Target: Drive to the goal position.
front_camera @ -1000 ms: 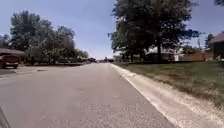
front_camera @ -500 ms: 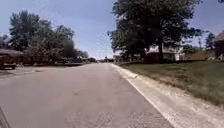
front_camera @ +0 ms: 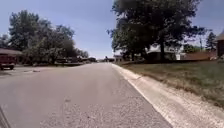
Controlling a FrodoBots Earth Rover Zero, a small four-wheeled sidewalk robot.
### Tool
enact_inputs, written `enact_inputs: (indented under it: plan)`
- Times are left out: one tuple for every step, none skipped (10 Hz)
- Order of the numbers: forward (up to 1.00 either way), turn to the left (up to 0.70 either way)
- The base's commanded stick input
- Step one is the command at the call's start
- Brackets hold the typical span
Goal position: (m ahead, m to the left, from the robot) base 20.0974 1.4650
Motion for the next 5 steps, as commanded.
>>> enact_inputs:
  plan:
    - [0.70,0.00]
    - [0.70,0.00]
    - [0.70,0.00]
    - [0.70,0.00]
    - [0.70,0.00]
